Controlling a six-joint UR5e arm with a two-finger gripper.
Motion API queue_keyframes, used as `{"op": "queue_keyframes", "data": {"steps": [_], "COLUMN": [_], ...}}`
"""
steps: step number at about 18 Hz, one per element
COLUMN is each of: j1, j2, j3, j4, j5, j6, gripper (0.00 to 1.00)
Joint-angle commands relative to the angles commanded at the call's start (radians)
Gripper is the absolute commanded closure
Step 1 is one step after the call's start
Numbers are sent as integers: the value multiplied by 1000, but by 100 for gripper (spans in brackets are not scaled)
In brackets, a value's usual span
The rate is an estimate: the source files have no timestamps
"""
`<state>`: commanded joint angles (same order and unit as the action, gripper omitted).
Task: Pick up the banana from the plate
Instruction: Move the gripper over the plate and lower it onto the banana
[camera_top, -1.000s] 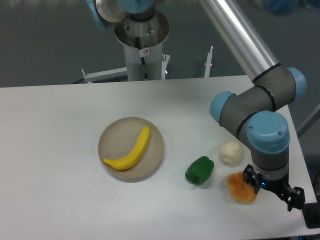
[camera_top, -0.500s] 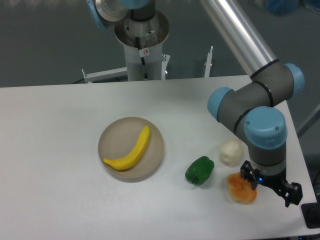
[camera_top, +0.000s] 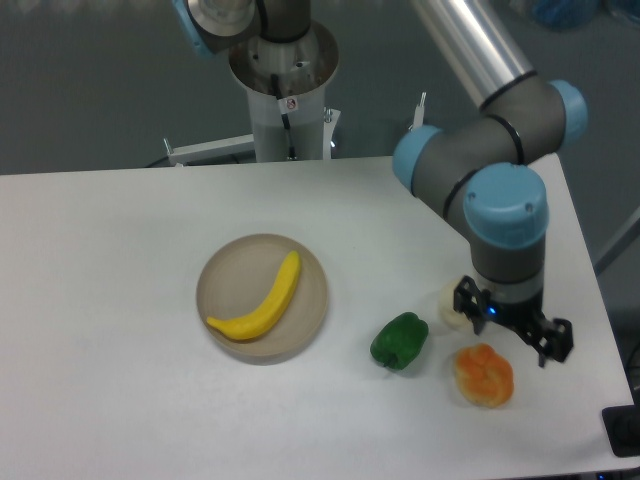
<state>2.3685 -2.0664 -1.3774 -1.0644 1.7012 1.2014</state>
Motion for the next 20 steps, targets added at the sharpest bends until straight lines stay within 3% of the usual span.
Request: {"op": "queue_keyframes", "data": {"steps": [4, 11, 16, 18, 20], "j1": [-9, -18, -64, -93, -124], "j2": [63, 158, 206, 206, 201], "j3": [-77, -271, -388, -416, -439], "j4": [-49, -32, 47, 55, 99], "j5": [-31, -187, -236, -235, -233], "j6": [-66, -193, -292, -325, -367], "gripper": [0, 0, 0, 0, 0]}}
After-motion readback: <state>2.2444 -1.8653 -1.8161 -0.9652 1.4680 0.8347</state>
